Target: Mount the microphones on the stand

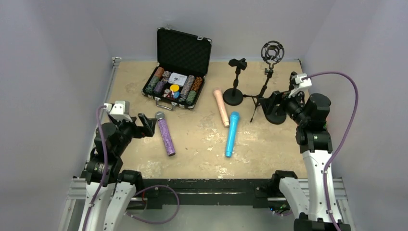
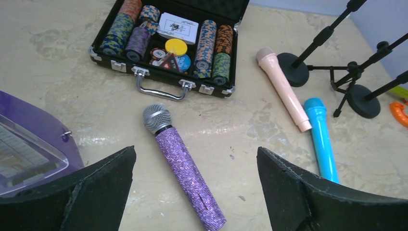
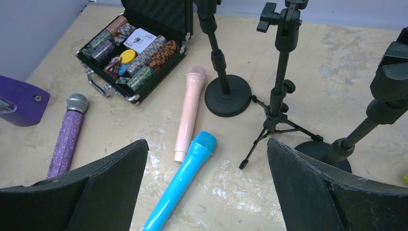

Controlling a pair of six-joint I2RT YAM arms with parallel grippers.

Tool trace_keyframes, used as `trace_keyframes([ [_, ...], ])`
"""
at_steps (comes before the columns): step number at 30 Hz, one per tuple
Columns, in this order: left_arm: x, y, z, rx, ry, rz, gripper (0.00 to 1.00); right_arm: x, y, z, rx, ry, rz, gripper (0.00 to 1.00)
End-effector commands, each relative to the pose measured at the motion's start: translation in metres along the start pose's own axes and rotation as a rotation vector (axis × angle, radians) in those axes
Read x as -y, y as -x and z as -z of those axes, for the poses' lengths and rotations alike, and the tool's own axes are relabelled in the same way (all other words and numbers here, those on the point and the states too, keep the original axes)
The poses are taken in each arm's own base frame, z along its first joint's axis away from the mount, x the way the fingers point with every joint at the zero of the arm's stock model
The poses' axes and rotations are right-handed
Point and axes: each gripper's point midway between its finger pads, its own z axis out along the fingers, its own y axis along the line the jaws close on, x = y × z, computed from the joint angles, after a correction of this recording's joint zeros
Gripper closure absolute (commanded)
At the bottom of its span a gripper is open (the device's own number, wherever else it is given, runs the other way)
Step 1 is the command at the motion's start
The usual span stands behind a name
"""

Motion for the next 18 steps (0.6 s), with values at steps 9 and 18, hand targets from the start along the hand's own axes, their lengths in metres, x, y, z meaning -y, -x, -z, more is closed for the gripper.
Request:
trace_keyframes([
  [9,0.033,-0.011,0.006,-0.147,-0.087,0.321,0.00,-0.061,-0.007,0.020,0.021,0.393,0.259,0.01],
  [18,0.081,0.002,-0.015,-0.366,-0.324,0.299,0.01,-0.082,-0.045,0.023,-0.151,0.671,0.310,0.01],
])
